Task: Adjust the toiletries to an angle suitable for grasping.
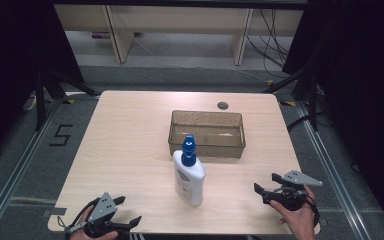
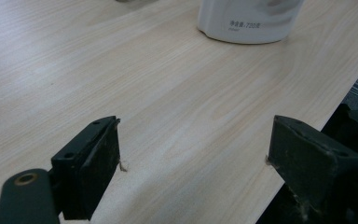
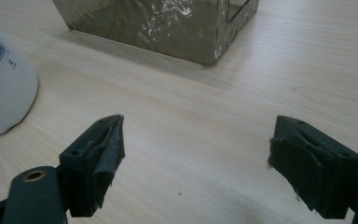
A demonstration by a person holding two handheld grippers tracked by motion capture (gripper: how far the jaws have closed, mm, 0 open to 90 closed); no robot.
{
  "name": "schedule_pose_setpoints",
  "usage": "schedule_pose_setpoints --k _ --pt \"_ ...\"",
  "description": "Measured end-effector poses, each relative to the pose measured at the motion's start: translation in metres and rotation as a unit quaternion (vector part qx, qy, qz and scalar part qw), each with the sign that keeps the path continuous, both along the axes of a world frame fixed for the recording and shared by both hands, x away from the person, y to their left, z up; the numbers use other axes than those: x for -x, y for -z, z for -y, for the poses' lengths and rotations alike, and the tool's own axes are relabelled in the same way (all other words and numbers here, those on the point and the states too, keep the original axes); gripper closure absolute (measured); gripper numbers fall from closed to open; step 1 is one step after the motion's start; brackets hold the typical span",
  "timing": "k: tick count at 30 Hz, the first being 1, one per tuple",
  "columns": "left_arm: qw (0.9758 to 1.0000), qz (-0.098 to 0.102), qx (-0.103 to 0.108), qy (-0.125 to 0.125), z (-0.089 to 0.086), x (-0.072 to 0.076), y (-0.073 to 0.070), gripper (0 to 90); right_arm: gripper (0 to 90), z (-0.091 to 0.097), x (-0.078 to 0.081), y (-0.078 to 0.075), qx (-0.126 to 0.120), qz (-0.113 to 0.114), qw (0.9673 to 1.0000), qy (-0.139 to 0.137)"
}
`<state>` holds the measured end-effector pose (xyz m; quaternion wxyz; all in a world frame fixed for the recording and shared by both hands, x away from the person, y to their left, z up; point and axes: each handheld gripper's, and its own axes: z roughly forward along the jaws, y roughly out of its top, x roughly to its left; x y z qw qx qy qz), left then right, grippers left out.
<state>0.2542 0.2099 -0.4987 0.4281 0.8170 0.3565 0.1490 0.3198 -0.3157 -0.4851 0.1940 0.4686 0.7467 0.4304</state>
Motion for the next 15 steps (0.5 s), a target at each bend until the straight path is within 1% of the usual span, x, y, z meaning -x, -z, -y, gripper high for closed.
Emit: schedule_pose_setpoints --k 1,2,3,4,5,6,7,8,9,10,11,12,13,15 --pt "1.0000 0.000 0.000 0.000 0.0000 0.0000 -0.0001 15.9 18.4 0.0001 0.0006 -0.0008 -0.002 0.000 1.0000 0.001" --pt "1.0000 0.000 0.000 0.000 0.0000 -0.0001 0.0000 15.9 18.8 0.0005 0.0005 -0.0008 -0.003 0.007 1.0000 -0.002" --pt "1.0000 0.001 0.002 -0.003 0.0005 0.0001 0.0003 15.9 19.3 0.0008 0.0010 -0.0017 -0.003 0.004 1.0000 -0.002" --pt "1.0000 0.001 0.002 -0.004 0.0007 0.0002 0.0004 15.9 19.8 0.0008 0.0011 -0.0018 -0.002 0.006 1.0000 -0.001" --pt "1.0000 0.002 0.002 -0.005 0.0009 0.0003 0.0007 15.9 20.0 0.0003 0.0014 -0.0019 -0.007 0.002 1.0000 -0.002" --pt "1.0000 0.002 0.002 -0.005 0.0008 0.0003 0.0006 15.9 20.2 0.0001 0.0014 -0.0020 -0.009 0.008 0.9999 0.000" --pt "1.0000 0.002 0.002 -0.005 0.0008 0.0003 0.0006 15.9 20.2 0.0001 0.0014 -0.0020 -0.009 0.008 0.9999 0.000" --pt "1.0000 0.000 0.006 -0.008 0.0011 0.0005 0.0007 15.9 20.9 0.0001 0.0011 -0.0025 -0.009 0.014 0.9999 -0.001" --pt "1.0000 0.000 0.006 -0.008 0.0010 0.0005 0.0007 15.9 21.0 -0.0011 0.0013 -0.0021 -0.020 0.009 0.9998 -0.001" --pt "1.0000 0.000 0.005 -0.007 0.0009 0.0005 0.0006 15.9 21.2 -0.0001 0.0015 -0.0030 -0.016 0.015 0.9998 -0.003" --pt "1.0000 0.000 0.005 -0.007 0.0010 0.0005 0.0006 15.9 21.3 -0.0004 0.0014 -0.0029 -0.015 0.016 0.9998 0.000" --pt "1.0000 0.000 0.005 -0.007 0.0010 0.0005 0.0006 15.9 21.5 -0.0008 0.0012 -0.0035 -0.019 0.024 0.9995 0.003" --pt "1.0000 0.000 0.006 -0.004 0.0008 0.0003 0.0006 15.9 21.9 -0.0012 0.0024 -0.0048 -0.027 0.014 0.9995 0.001" --pt "1.0000 0.000 0.005 -0.003 0.0008 0.0003 0.0006 15.9 23.0 -0.0017 0.0019 -0.0045 -0.033 0.028 0.9991 -0.001"
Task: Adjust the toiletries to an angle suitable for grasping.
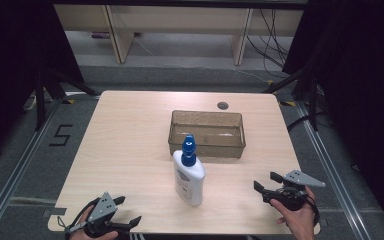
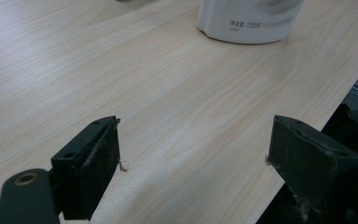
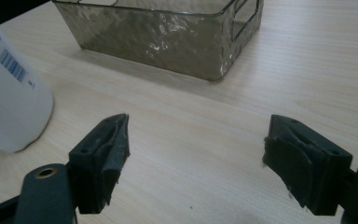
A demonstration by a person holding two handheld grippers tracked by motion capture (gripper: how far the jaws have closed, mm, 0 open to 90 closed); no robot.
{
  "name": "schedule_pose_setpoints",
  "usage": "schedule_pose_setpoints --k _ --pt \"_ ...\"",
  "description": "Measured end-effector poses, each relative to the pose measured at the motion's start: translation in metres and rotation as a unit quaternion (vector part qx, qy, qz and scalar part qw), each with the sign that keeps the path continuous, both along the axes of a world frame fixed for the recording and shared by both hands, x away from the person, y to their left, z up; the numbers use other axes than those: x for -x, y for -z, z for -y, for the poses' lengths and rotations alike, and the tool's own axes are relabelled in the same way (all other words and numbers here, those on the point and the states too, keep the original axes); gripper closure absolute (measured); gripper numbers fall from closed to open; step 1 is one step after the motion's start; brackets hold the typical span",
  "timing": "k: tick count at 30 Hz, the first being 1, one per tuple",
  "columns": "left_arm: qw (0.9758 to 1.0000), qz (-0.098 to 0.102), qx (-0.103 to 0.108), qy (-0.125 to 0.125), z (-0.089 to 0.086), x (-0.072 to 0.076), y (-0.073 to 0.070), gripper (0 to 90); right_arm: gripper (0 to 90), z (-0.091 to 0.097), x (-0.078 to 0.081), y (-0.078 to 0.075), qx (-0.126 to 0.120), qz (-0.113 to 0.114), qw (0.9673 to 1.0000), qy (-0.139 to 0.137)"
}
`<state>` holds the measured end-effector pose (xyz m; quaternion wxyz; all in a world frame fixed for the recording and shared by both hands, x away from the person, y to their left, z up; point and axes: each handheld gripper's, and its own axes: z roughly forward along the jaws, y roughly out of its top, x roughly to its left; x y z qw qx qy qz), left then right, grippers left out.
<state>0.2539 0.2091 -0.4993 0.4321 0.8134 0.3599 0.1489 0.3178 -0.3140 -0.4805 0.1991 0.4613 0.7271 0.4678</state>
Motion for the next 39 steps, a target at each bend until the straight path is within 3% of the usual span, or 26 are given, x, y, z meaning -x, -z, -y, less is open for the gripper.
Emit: schedule_pose_setpoints --k 2,3,4,5,6,7,9,10,11,12,13,14,15,17,18,19,20,21,24,27,30,31,32,34,39 --pt "1.0000 0.000 0.001 -0.001 0.000 0.000 0.000 15.9 23.0 -0.004 0.003 -0.001 -0.020 -0.018 0.9996 0.001" --pt "1.0000 0.000 0.001 -0.002 0.000 0.000 0.000 15.9 23.1 -0.004 0.001 -0.001 -0.006 -0.006 1.0000 0.000" --pt "1.0000 0.000 0.001 -0.001 0.000 0.000 0.000 15.9 23.2 -0.004 0.002 -0.003 -0.016 -0.010 0.9998 -0.010" --pt "1.0000 0.000 0.000 0.000 0.000 0.000 0.000 15.9 23.4 -0.004 0.002 -0.003 -0.003 -0.001 1.0000 -0.002" --pt "1.0000 -0.001 0.000 0.001 0.000 0.000 0.000 15.9 23.5 -0.008 0.004 -0.004 -0.030 -0.009 0.9995 -0.003" --pt "1.0000 0.000 0.001 -0.001 0.000 0.000 0.000 15.9 23.5 -0.007 0.002 -0.004 -0.021 0.001 0.9997 -0.009" --pt "1.0000 0.000 -0.001 -0.003 0.000 0.000 0.000 15.9 23.6 -0.010 0.003 -0.006 -0.026 -0.006 0.9995 -0.016" --pt "1.0000 0.000 0.000 0.000 0.000 0.000 0.000 15.9 23.6 -0.010 0.003 -0.008 -0.016 -0.004 0.9998 -0.012" --pt "1.0000 0.000 -0.001 0.000 0.000 0.000 0.000 15.9 23.5 -0.013 0.005 -0.008 -0.031 -0.009 0.9994 -0.011" --pt "1.0000 0.000 0.000 -0.001 0.000 0.000 0.000 15.9 23.6 -0.012 0.003 -0.009 -0.023 0.004 0.9996 -0.018" --pt "1.0000 0.000 0.000 -0.001 0.000 0.000 0.000 15.9 24.1 -0.015 0.005 -0.010 -0.034 -0.004 0.9993 -0.014" --pt "1.0000 0.000 0.000 0.000 0.000 0.000 0.000 15.9 24.4 -0.015 0.004 -0.011 -0.028 0.000 0.9995 -0.014" --pt "1.0000 0.000 0.000 -0.001 0.000 0.000 0.000 15.9 24.5 -0.017 0.004 -0.012 -0.041 0.003 0.9989 -0.022" --pt "1.0000 0.000 0.001 -0.001 0.000 0.000 0.000 15.9 24.6 -0.017 0.004 -0.015 -0.032 0.016 0.9990 -0.026" --pt "1.0000 -0.001 0.001 -0.002 0.000 0.000 0.000 15.9 24.6 -0.018 0.005 -0.016 -0.038 0.013 0.9989 -0.024" --pt "1.0000 0.000 0.000 -0.001 0.000 0.000 0.000 15.9 24.7 -0.020 0.007 -0.018 -0.044 -0.007 0.9989 -0.017" --pt "1.0000 0.000 0.000 0.000 0.000 0.000 0.000 15.9 24.8 -0.020 0.006 -0.018 -0.045 0.011 0.9986 -0.027" --pt "1.0000 0.000 0.000 -0.001 0.000 0.000 0.000 16.0 24.8 -0.022 0.007 -0.019 -0.051 0.008 0.9984 -0.025" --pt "1.0000 0.000 0.001 0.000 0.000 0.000 0.000 16.0 24.8 -0.021 0.004 -0.021 -0.034 0.028 0.9985 -0.031" --pt "1.0000 0.000 0.000 0.000 0.000 0.000 0.000 16.0 24.8 -0.026 0.005 -0.025 -0.058 0.007 0.9977 -0.034" --pt "1.0000 -0.001 -0.001 0.000 0.000 -0.001 0.001 16.0 24.8 -0.027 0.003 -0.030 -0.048 0.028 0.9975 -0.043" --pt "1.0000 -0.001 0.003 -0.002 0.001 -0.001 0.001 16.0 24.8 -0.031 0.004 -0.034 -0.068 0.018 0.9966 -0.043" --pt "0.9998 0.000 -0.017 0.003 -0.001 -0.002 0.000 16.0 24.8 -0.032 0.003 -0.035 -0.062 0.032 0.9964 -0.048" --pt "1.0000 -0.001 -0.001 0.000 0.001 -0.001 0.001 16.0 25.5 -0.037 0.004 -0.040 -0.061 0.030 0.9962 -0.055" --pt "0.9999 0.001 -0.017 0.002 -0.002 -0.002 0.001 16.0 25.7 -0.048 0.003 -0.049 -0.059 0.038 0.9949 -0.072"
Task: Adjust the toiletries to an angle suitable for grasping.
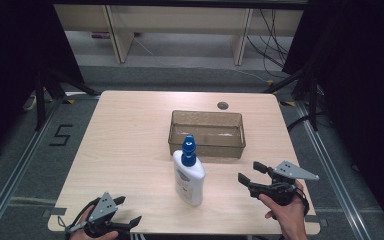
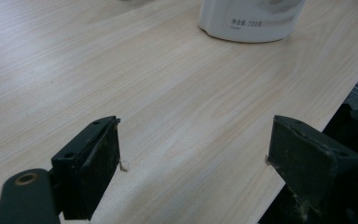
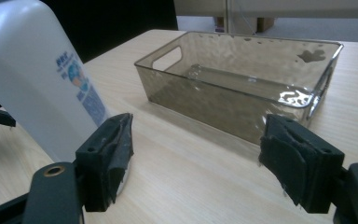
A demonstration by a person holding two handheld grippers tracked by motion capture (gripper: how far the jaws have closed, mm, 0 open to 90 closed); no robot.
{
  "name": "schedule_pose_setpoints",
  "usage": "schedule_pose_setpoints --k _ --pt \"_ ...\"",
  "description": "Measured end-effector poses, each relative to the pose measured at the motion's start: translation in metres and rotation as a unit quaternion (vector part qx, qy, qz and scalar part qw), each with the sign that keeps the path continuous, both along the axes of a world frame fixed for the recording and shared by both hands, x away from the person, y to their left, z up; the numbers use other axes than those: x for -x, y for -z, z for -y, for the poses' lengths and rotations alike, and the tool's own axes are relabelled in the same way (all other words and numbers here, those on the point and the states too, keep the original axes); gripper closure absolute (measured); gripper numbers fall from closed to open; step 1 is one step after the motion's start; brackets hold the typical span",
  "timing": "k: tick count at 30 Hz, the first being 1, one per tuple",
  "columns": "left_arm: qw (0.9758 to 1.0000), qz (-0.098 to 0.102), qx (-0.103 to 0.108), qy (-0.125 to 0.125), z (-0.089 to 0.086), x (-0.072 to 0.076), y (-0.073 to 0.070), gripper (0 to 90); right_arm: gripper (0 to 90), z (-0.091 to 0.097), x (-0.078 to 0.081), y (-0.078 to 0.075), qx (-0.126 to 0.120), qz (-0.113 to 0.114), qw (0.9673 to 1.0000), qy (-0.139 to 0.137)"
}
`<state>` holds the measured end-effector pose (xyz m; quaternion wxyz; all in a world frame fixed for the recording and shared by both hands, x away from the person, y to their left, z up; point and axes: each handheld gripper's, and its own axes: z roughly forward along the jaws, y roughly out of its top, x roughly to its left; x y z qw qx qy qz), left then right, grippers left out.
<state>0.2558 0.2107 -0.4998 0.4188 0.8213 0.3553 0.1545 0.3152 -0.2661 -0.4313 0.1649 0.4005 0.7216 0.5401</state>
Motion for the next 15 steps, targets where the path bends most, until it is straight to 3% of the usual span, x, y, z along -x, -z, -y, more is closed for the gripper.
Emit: schedule_pose_setpoints --k 2,3,7,8,9,10,12,13,15 --pt "1.0000 -0.003 0.003 -0.001 0.000 0.000 0.000 16.0 25.7 -0.003 0.000 -0.003 0.000 0.001 1.0000 -0.005" --pt "0.9998 -0.003 0.021 -0.007 0.002 0.001 0.001 16.0 25.7 -0.005 0.000 -0.005 0.000 0.006 1.0000 -0.005" --pt "0.9997 -0.004 0.021 -0.008 0.002 0.001 0.001 16.0 26.1 -0.013 0.002 -0.016 -0.013 0.000 0.9998 -0.013" --pt "0.9999 -0.003 0.014 -0.007 0.001 0.000 0.001 16.0 26.1 -0.013 0.000 -0.018 -0.002 0.020 0.9996 -0.019" --pt "0.9998 -0.003 0.017 -0.008 0.001 0.001 0.001 16.0 26.2 -0.013 0.000 -0.020 0.003 0.025 0.9995 -0.020" --pt "0.9998 -0.003 0.017 -0.008 0.001 0.001 0.001 16.0 26.5 -0.017 0.001 -0.022 -0.011 0.015 0.9997 -0.019" --pt "0.9998 -0.004 0.017 -0.008 0.001 0.001 0.001 16.0 27.0 -0.019 -0.001 -0.027 -0.001 0.031 0.9992 -0.024" --pt "0.9998 -0.004 0.017 -0.008 0.001 0.001 0.001 16.0 27.0 -0.020 0.000 -0.029 -0.007 0.022 0.9993 -0.028" --pt "0.9998 -0.003 0.016 -0.010 0.001 0.001 0.001 16.0 27.1 -0.023 -0.001 -0.034 -0.014 0.027 0.9990 -0.034"
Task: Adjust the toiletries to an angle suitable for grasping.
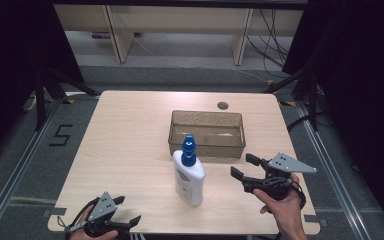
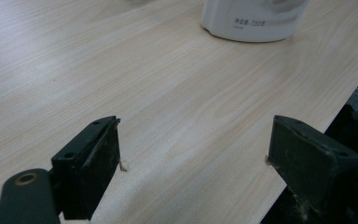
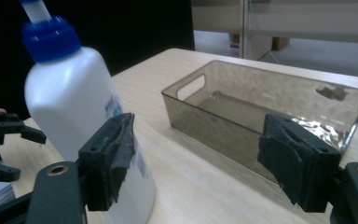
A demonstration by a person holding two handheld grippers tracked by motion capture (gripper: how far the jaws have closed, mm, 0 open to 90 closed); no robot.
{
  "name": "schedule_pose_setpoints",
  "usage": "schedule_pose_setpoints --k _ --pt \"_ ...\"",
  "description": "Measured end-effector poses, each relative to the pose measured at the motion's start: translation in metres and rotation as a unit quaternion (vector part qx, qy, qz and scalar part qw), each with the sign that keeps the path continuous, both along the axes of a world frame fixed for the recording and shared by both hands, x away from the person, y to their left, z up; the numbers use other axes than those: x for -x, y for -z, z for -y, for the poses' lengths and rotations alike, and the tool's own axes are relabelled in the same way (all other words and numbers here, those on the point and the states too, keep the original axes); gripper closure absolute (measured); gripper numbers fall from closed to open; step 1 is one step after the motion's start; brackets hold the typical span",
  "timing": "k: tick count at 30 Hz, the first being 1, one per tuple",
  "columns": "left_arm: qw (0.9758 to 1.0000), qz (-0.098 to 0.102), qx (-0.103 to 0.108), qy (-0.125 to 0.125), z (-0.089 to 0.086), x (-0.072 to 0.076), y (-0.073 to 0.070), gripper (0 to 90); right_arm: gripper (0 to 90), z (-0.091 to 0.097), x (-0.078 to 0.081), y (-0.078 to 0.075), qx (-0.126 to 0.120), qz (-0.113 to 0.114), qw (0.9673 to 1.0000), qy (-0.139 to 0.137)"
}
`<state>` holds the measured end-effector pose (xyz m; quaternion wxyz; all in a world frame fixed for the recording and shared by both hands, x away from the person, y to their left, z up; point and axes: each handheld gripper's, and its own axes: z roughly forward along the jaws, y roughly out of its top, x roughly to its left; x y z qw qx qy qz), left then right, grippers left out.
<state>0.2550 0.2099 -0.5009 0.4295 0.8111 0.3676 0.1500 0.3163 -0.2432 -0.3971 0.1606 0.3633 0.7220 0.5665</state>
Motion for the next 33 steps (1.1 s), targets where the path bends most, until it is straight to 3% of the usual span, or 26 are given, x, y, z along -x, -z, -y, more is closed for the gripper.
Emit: schedule_pose_setpoints --k 5,7,8,10,15,17,21,24,27,29,30,32,33 --pt "1.0000 -0.001 -0.001 0.003 -0.001 -0.001 0.000 16.0 27.7 -0.007 0.000 -0.011 0.001 0.006 0.9999 -0.009" --pt "1.0000 -0.001 0.001 0.001 -0.001 -0.001 0.000 16.0 27.9 -0.011 -0.001 -0.014 0.000 0.019 0.9997 -0.015" --pt "1.0000 0.003 0.003 -0.003 0.000 -0.001 0.001 16.0 28.0 -0.013 0.000 -0.015 -0.005 0.006 0.9998 -0.017" --pt "1.0000 0.002 0.003 -0.003 0.000 -0.001 0.001 16.0 28.2 -0.016 -0.001 -0.018 -0.004 0.019 0.9996 -0.022" --pt "1.0000 0.002 0.003 -0.003 0.000 -0.001 0.001 16.0 28.7 -0.026 0.001 -0.026 -0.014 0.019 0.9991 -0.035" --pt "1.0000 0.002 0.008 -0.005 0.000 -0.001 0.001 16.0 28.7 -0.031 0.003 -0.031 -0.014 0.020 0.9987 -0.045" --pt "1.0000 -0.002 0.006 -0.001 0.000 -0.001 0.001 16.0 28.7 -0.040 0.006 -0.037 -0.008 0.045 0.9973 -0.058" --pt "0.9999 0.003 0.009 -0.004 0.000 -0.001 0.001 16.0 28.7 -0.050 0.010 -0.041 -0.013 0.031 0.9967 -0.074" --pt "0.9999 0.001 0.010 -0.003 0.000 -0.001 0.001 16.0 28.7 -0.058 0.010 -0.043 -0.011 0.044 0.9953 -0.086" --pt "1.0000 -0.001 0.009 -0.001 0.000 -0.001 0.001 16.0 28.7 -0.063 0.008 -0.044 -0.009 0.055 0.9939 -0.095" --pt "1.0000 -0.002 0.007 0.000 -0.001 -0.001 0.001 16.0 28.6 -0.065 0.009 -0.044 -0.012 0.044 0.9942 -0.097" --pt "1.0000 -0.002 0.004 -0.004 -0.001 0.000 0.000 16.0 28.6 -0.069 0.006 -0.044 -0.012 0.051 0.9931 -0.104" --pt "0.9999 0.000 -0.011 0.004 -0.003 -0.001 -0.001 16.0 28.6 -0.071 0.005 -0.044 -0.015 0.052 0.9927 -0.108"
